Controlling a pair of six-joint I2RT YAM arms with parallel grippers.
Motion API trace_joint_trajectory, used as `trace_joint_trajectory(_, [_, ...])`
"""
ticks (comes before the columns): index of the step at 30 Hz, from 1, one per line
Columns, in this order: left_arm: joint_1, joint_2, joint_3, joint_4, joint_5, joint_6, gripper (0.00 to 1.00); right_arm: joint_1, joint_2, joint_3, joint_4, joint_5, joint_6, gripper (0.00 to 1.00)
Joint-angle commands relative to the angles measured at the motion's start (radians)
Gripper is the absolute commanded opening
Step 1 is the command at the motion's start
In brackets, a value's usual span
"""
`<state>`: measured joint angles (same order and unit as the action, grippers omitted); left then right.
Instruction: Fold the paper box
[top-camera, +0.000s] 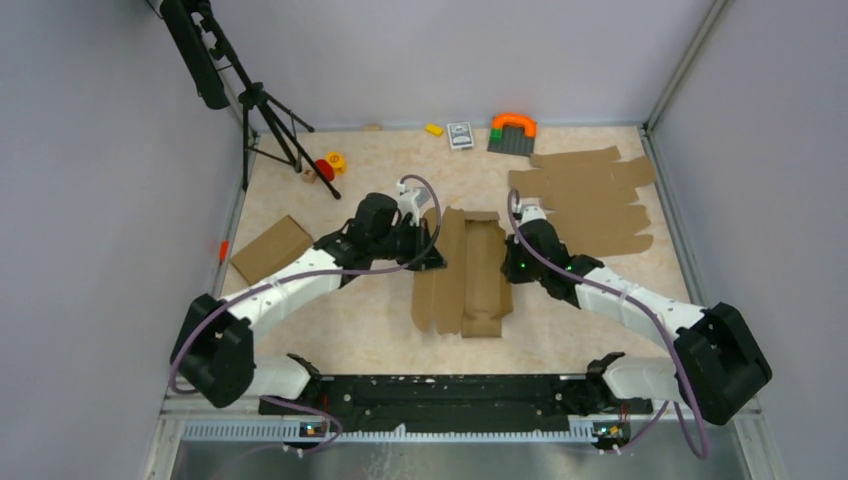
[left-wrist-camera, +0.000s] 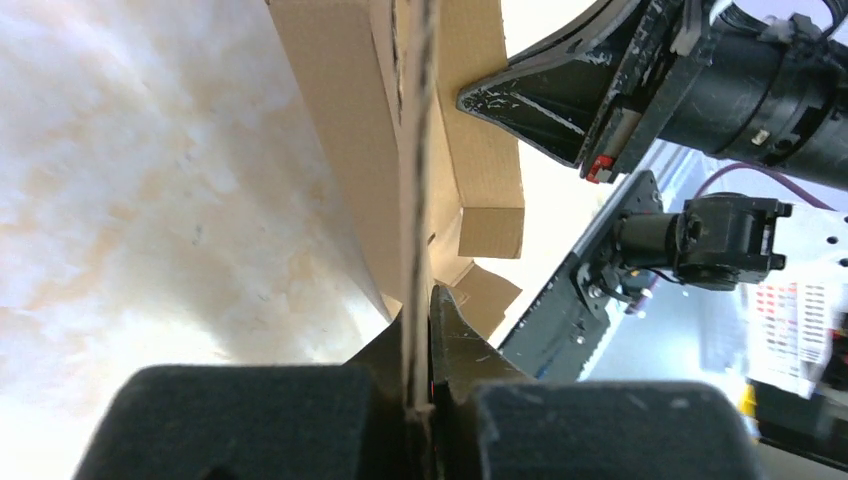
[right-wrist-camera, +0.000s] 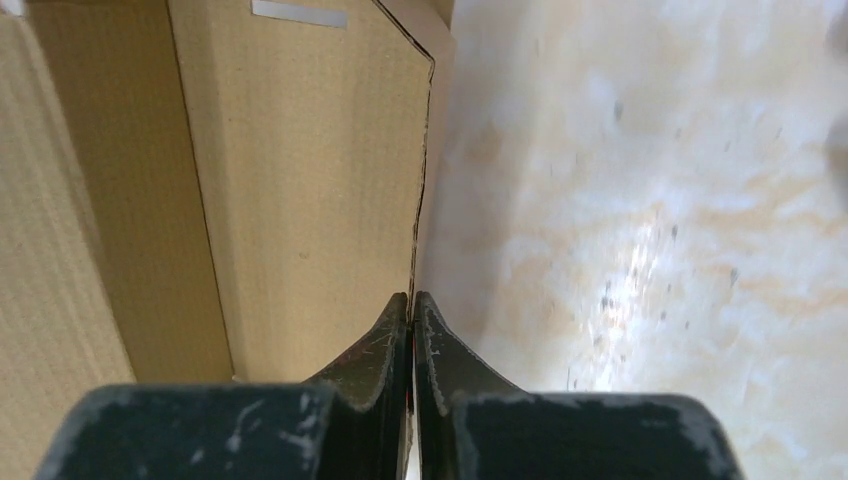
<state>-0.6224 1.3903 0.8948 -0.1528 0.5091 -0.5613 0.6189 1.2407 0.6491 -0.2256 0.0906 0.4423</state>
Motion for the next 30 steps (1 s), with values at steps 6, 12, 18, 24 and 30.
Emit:
trace_joint_trajectory(6, [-0.087, -0.261, -0.171, 0.233, -0.339, 0.206, 0.0, 0.063, -0.051, -0.01, 0.439, 0.123, -0.071, 0.0])
trace_joint_trajectory(12, [-0.21, -0.322, -0.319, 0.357, -0.564, 0.306, 0.0, 0.172, 0.008, -0.13, 0.75, 0.325, -0.164, 0.04])
trace_joint_trajectory(18, [-0.277, -0.393, -0.413, 0.444, -0.659, 0.376, 0.0, 0.207, 0.075, -0.238, 0.975, 0.365, -0.16, 0.11])
trace_joint_trajectory(24, [-0.321, -0.424, -0.453, 0.442, -0.68, 0.408, 0.0, 0.243, 0.098, -0.282, 1.057, 0.395, -0.149, 0.14])
trace_joint_trajectory(30, [-0.356, -0.456, -0.467, 0.369, -0.736, 0.403, 0.0, 0.283, 0.1, -0.325, 1.093, 0.394, -0.093, 0.17])
